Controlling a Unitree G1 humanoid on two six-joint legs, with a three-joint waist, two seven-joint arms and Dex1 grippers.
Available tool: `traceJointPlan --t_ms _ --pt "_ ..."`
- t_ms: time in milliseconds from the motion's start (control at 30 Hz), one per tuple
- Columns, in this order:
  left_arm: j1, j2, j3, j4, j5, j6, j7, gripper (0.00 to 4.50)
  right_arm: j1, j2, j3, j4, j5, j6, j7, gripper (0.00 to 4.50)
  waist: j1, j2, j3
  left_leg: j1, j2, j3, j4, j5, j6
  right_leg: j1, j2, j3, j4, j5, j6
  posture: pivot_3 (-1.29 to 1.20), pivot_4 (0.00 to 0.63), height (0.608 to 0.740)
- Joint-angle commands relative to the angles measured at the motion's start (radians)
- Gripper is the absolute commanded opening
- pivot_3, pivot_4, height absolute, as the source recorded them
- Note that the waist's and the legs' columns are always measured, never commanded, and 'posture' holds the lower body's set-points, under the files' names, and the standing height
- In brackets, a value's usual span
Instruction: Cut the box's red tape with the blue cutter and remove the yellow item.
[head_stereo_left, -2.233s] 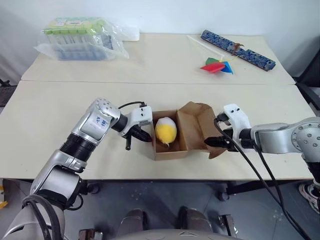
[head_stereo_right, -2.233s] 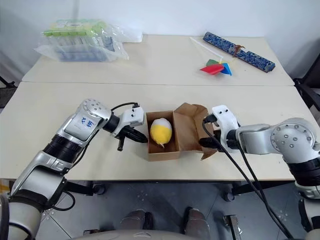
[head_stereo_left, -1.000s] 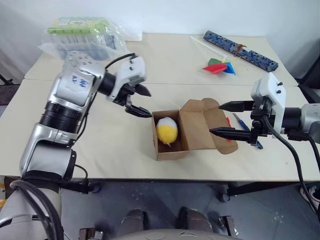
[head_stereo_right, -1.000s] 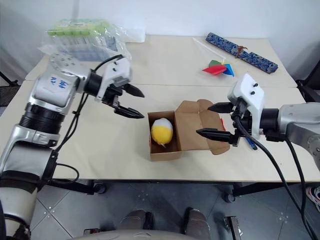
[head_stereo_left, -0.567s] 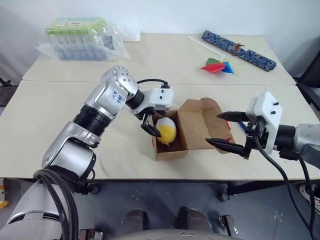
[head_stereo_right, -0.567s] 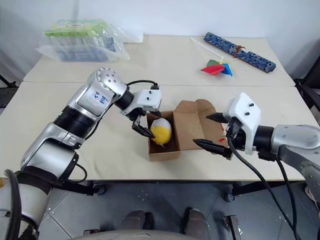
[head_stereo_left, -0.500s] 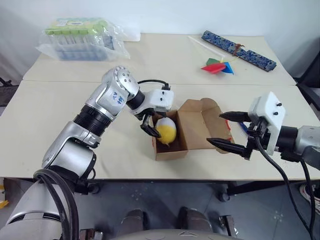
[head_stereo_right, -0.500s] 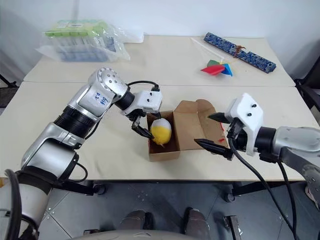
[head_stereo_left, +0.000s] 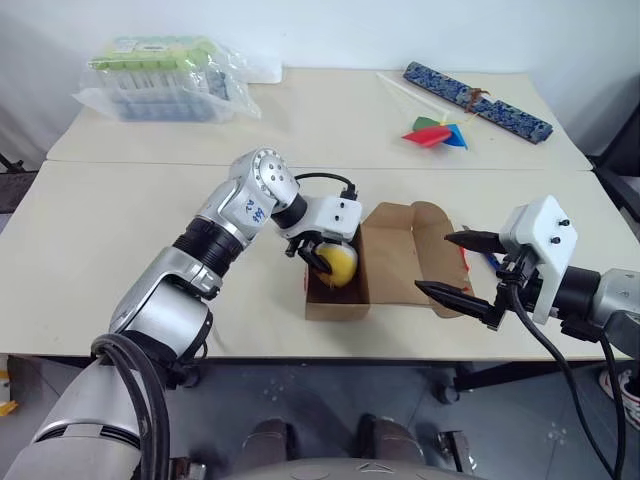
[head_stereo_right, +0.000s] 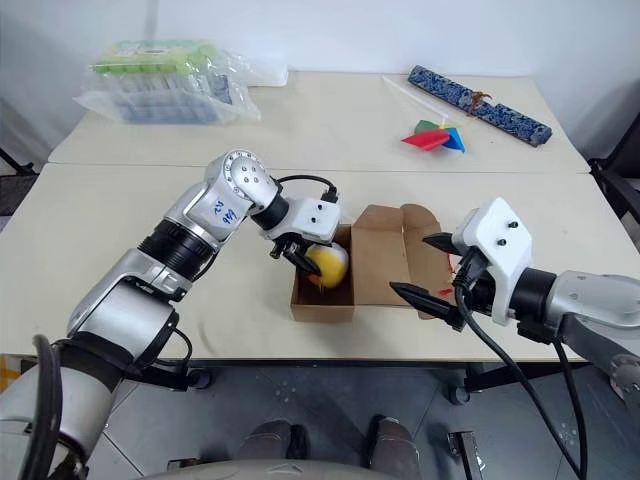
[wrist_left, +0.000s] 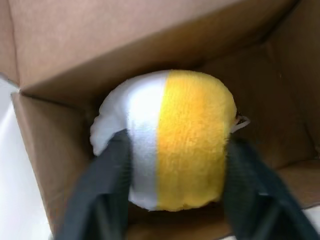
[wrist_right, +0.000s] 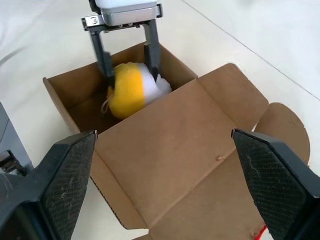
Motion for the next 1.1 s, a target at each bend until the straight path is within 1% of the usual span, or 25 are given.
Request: traceJointPlan --t_ms 33,167,200,233,367,500,600,667,800,900,967,1100 --pt "-0.077 -0.008 0.081 -0.006 -0.042 0.034 -0.005 1.30 -0.011 -0.031 -0.051 -0.001 -0.004 -0.017 0.017 4.50 0.000 0.000 0.000 0.000 0.000 0.000 0.000 0.000 0.000 0.000 0.000 0.000 0.000 0.000 0.000 0.00 0.150 0.740" --pt "-0.101 -0.001 0.127 -0.004 -0.062 0.080 -0.002 0.24 -0.028 -0.052 -0.043 0.025 -0.018 -0.029 0.043 4.50 -0.003 0.000 0.000 0.000 0.000 0.000 0.000 0.000 0.000 0.000 0.000 0.000 0.000 0.000 0.000 0.00 0.150 0.740" --pt "-0.105 0.002 0.142 -0.009 -0.070 0.097 0.000 0.06 -0.035 -0.058 -0.040 0.033 -0.022 -0.032 0.052 4.50 -0.003 0.000 0.000 0.000 0.000 0.000 0.000 0.000 0.000 0.000 0.000 0.000 0.000 0.000 0.000 0.00 0.150 0.740" --pt "-0.107 0.006 0.156 -0.017 -0.076 0.115 0.001 0.01 -0.043 -0.064 -0.036 0.041 -0.026 -0.035 0.061 4.50 -0.004 0.000 0.000 0.000 0.000 0.000 0.000 0.000 0.000 0.000 0.000 0.000 0.000 0.000 0.000 0.00 0.150 0.740" --pt "-0.108 0.024 0.220 -0.061 -0.108 0.198 0.027 0.01 -0.085 -0.088 -0.007 0.079 -0.044 -0.055 0.099 4.50 -0.004 0.000 0.000 0.000 0.000 0.000 0.000 0.000 0.000 0.000 0.000 0.000 0.001 0.000 0.000 0.00 0.150 0.740" --pt "-0.115 0.059 0.327 -0.096 -0.149 0.346 0.131 0.01 -0.158 -0.113 0.044 0.147 -0.076 -0.085 0.161 4.50 -0.006 0.000 0.000 0.000 0.000 0.000 0.000 0.000 0.000 0.000 0.000 0.000 0.001 0.000 0.000 0.00 0.150 0.740" --pt "-0.091 0.115 0.421 -0.108 -0.148 0.448 0.279 0.01 -0.243 -0.116 0.115 0.211 -0.108 -0.115 0.220 4.50 -0.007 0.000 0.000 0.000 0.000 0.000 0.000 0.000 0.000 0.000 0.000 0.000 0.002 0.000 0.000 0.00 0.150 0.740" --pt "-0.070 0.145 0.452 -0.119 -0.135 0.503 0.363 0.01 -0.292 -0.109 0.152 0.251 -0.128 -0.139 0.259 4.50 -0.008 0.000 0.000 0.001 0.000 0.000 0.000 0.000 0.000 -0.001 0.000 0.000 0.002 0.000 0.000 0.00 0.150 0.740" --pt "0.020 0.216 0.480 -0.184 -0.095 0.673 0.508 0.01 -0.415 -0.040 0.252 0.359 -0.183 -0.229 0.352 4.50 -0.012 0.000 0.000 0.001 0.000 0.000 0.000 0.000 0.000 -0.001 0.000 0.000 0.004 0.000 0.000 0.00 0.150 0.740" --pt "0.124 0.271 0.456 -0.265 -0.058 0.810 0.572 0.01 -0.505 0.034 0.313 0.455 -0.208 -0.280 0.425 4.50 -0.012 0.000 0.000 0.001 0.000 0.000 0.000 0.000 0.000 -0.001 0.000 0.000 0.005 0.000 0.000 0.00 0.150 0.740" --pt "0.207 0.315 0.431 -0.328 -0.033 0.889 0.599 0.01 -0.572 0.089 0.373 0.535 -0.254 -0.320 0.469 4.50 -0.016 0.000 0.000 0.001 0.000 0.001 0.000 0.000 -0.001 -0.001 0.000 0.001 0.005 0.000 0.000 0.00 0.150 0.740" --pt "0.310 0.366 0.409 -0.427 -0.015 1.014 0.658 0.01 -0.668 0.172 0.457 0.657 -0.337 -0.387 0.548 4.50 -0.011 0.000 0.000 0.001 0.000 -0.001 0.000 0.001 -0.001 -0.001 0.000 0.000 0.006 0.000 0.000 0.00 0.150 0.740"
